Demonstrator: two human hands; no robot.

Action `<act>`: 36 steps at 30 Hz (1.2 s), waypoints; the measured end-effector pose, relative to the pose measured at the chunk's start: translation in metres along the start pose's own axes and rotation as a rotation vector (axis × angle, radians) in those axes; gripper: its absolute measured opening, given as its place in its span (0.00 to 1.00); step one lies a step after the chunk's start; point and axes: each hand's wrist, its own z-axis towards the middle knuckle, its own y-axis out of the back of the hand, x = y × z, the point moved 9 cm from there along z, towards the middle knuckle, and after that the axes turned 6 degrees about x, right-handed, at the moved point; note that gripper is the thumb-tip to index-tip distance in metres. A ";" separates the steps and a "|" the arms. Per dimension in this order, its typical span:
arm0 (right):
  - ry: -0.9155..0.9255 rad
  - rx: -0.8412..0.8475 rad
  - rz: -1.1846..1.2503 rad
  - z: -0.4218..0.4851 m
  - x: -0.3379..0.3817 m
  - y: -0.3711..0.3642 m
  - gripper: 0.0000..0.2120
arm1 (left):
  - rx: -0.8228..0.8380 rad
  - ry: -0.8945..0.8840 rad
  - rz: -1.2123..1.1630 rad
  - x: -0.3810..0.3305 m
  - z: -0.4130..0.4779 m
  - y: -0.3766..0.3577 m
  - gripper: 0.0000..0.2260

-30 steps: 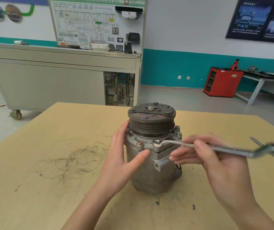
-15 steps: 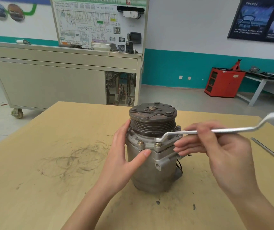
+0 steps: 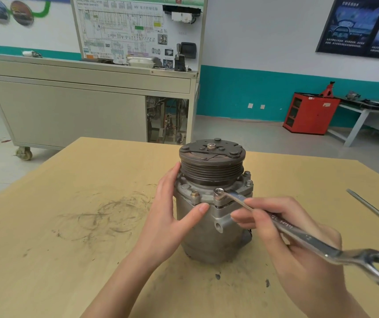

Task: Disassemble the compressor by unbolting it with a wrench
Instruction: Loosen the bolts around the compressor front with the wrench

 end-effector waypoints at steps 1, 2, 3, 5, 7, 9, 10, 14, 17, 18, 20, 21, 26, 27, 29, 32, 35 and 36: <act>0.023 -0.046 0.022 0.002 -0.001 0.002 0.08 | -0.001 0.000 -0.001 0.000 0.000 0.000 0.36; 0.042 -0.074 0.111 0.004 -0.003 0.006 0.08 | -0.001 0.001 -0.002 0.000 0.000 0.000 0.36; 0.033 -0.097 0.220 0.009 -0.011 0.012 0.08 | 0.000 0.001 -0.001 0.000 0.000 0.000 0.36; -0.090 -0.077 0.437 0.026 -0.031 0.020 0.12 | -0.001 0.000 0.005 0.000 0.000 0.000 0.36; -0.262 -0.006 0.546 0.046 -0.051 0.018 0.12 | -0.002 -0.002 0.007 0.000 0.000 0.000 0.35; -0.346 0.026 0.586 0.055 -0.062 0.015 0.13 | 0.000 -0.005 0.008 0.000 0.000 0.000 0.35; -0.332 0.018 0.592 0.057 -0.062 0.016 0.14 | -0.001 -0.008 0.007 0.000 0.000 0.000 0.35; -0.068 -0.049 0.492 0.049 -0.034 0.032 0.13 | -0.002 -0.010 -0.009 0.000 0.000 -0.001 0.35; 0.087 -0.073 0.281 0.032 -0.007 0.031 0.16 | 0.000 -0.011 -0.009 0.000 0.000 -0.001 0.35; 0.101 -0.074 0.232 0.027 -0.003 0.026 0.17 | 0.000 -0.012 -0.010 0.000 0.000 -0.001 0.35; 0.112 -0.074 0.165 0.017 0.000 0.019 0.17 | -0.002 -0.013 -0.007 0.000 0.000 -0.001 0.35; 0.125 -0.072 0.113 0.013 0.001 0.018 0.16 | -0.003 -0.012 -0.006 0.000 0.000 -0.001 0.35; 0.260 -0.013 -0.217 -0.001 0.013 0.011 0.12 | -0.003 -0.013 -0.008 0.000 0.000 -0.001 0.35; 0.255 0.002 -0.176 -0.001 0.012 0.010 0.12 | -0.003 -0.013 -0.006 0.000 0.000 -0.001 0.35; 0.202 0.022 0.003 0.004 0.005 0.011 0.10 | -0.002 -0.012 -0.007 0.001 0.000 -0.001 0.35; -0.046 -0.014 0.382 0.028 -0.027 0.022 0.12 | 0.000 -0.010 -0.015 0.001 0.000 -0.001 0.35; -0.370 0.045 0.561 0.051 -0.064 0.015 0.15 | 0.003 -0.005 -0.017 0.000 0.000 -0.002 0.36; -0.429 0.072 0.593 0.054 -0.071 0.012 0.17 | 0.003 -0.004 -0.016 0.000 0.000 -0.002 0.35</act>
